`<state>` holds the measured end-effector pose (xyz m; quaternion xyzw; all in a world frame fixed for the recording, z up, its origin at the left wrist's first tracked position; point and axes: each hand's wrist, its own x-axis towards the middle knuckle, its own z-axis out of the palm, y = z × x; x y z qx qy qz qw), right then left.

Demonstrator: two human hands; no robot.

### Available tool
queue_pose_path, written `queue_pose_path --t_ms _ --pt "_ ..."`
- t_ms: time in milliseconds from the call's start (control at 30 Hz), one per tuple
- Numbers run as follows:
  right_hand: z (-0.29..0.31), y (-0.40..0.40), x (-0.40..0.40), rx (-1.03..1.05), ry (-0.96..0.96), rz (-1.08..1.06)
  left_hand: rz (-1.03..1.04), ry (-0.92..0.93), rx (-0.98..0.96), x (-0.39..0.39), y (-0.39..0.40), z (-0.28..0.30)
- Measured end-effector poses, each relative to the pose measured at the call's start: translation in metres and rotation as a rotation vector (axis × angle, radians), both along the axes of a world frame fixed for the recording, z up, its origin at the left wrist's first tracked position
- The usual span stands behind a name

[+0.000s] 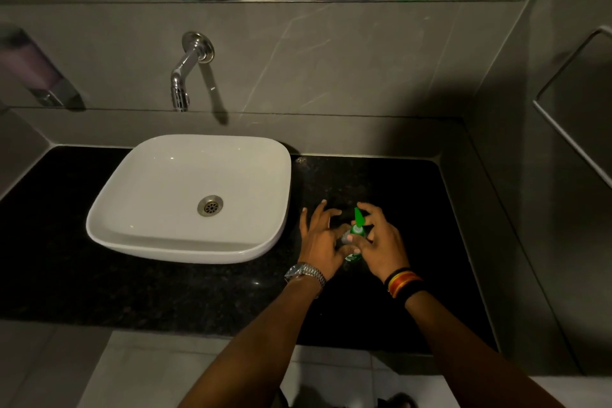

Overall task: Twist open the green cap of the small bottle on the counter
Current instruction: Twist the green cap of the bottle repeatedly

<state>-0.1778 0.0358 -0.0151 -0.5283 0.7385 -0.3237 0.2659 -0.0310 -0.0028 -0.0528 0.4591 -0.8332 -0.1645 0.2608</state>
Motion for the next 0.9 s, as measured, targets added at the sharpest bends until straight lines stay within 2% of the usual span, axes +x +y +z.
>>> queue_pose_path --t_ms 133,233,267,400,533,600,700,767,900 --pt "0.001 0.003 0.003 -0.013 0.007 -0.012 0.027 0.02 0.001 -0.002 0.001 -0.003" --pt "0.015 0.003 -0.005 0.002 -0.069 0.078 0.02 0.012 -0.001 -0.001 -0.001 -0.002" --pt "0.022 0.003 -0.01 -0.016 -0.008 0.146 0.016 0.012 0.001 -0.001 -0.001 -0.002" --pt "0.06 -0.004 -0.028 -0.107 0.531 0.398 0.006 -0.019 0.011 -0.001 -0.002 0.001" --pt "0.085 -0.011 -0.032 -0.003 0.709 0.417 -0.001 -0.011 0.025 0.0 -0.004 0.002" --pt "0.088 -0.014 -0.029 0.092 0.598 0.333 -0.002 -0.014 0.024 0.0 -0.004 0.001" --pt "0.084 -0.016 -0.025 0.266 0.152 0.127 -0.004 -0.021 0.028 0.0 -0.004 0.001" --pt "0.081 -0.014 -0.023 0.308 -0.088 0.004 0.0 -0.015 0.036 0.0 -0.006 0.001" --pt "0.073 -0.008 -0.013 0.333 -0.204 -0.109 -0.002 -0.032 0.038 0.0 -0.006 0.001"
